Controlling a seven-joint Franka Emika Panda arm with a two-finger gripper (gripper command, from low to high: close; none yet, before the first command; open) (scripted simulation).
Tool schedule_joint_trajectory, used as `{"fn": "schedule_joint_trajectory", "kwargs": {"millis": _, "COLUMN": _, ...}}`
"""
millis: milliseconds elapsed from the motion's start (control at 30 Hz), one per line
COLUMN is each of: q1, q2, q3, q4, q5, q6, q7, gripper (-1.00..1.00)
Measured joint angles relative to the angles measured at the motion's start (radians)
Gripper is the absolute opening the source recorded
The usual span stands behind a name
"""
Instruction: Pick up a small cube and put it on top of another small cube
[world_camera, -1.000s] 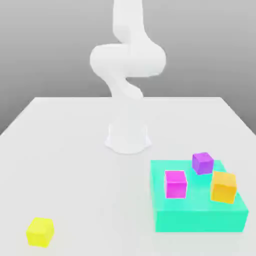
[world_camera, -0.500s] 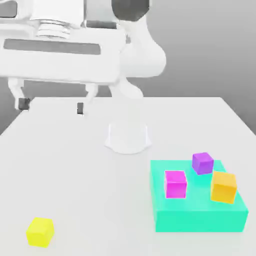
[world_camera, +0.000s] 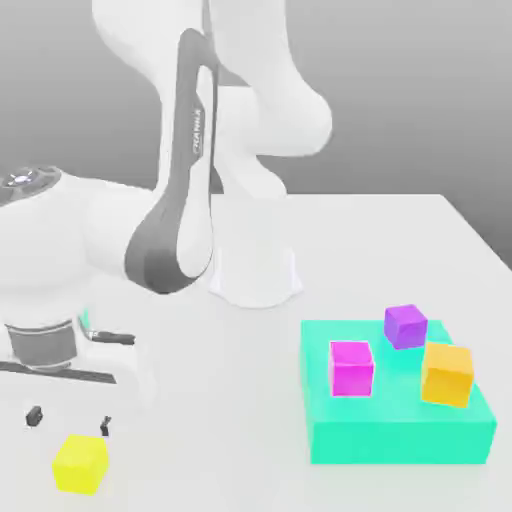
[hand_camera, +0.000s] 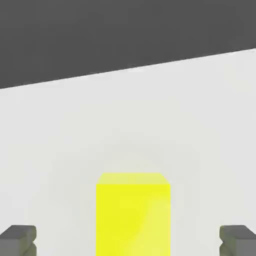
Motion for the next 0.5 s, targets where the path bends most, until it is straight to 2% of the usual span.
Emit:
{"fn": "schedule_joint_trajectory", "kwargs": {"millis": 33, "q1": -0.011, "q2": 0.036, "q3": 0.012, "q4": 0.007, "q5": 0.011, "q6": 0.028, "q7": -0.009, "gripper": 0.0}}
{"fn": "schedule_joint_trajectory", "kwargs": {"millis": 67, "q1": -0.02, "q2": 0.066, "q3": 0.024, "q4": 0.014, "q5": 0.02, "q6": 0.051, "q7": -0.016, "gripper": -1.0}}
{"fn": "schedule_joint_trajectory", "kwargs": {"millis": 300, "q1": -0.022, "q2": 0.071, "q3": 0.026, "q4": 0.015, "q5": 0.021, "q6": 0.054, "q7": -0.016, "gripper": -1.0}}
{"fn": "schedule_joint_trajectory", "kwargs": {"millis": 433, "q1": 0.002, "q2": -0.049, "q3": -0.008, "q4": -0.012, "q5": -0.024, "q6": -0.039, "q7": 0.017, "gripper": -1.0}}
{"fn": "schedule_joint_trajectory", "kwargs": {"millis": 500, "q1": 0.043, "q2": -0.115, "q3": 0.008, "q4": -0.028, "q5": -0.045, "q6": -0.087, "q7": 0.061, "gripper": -1.0}}
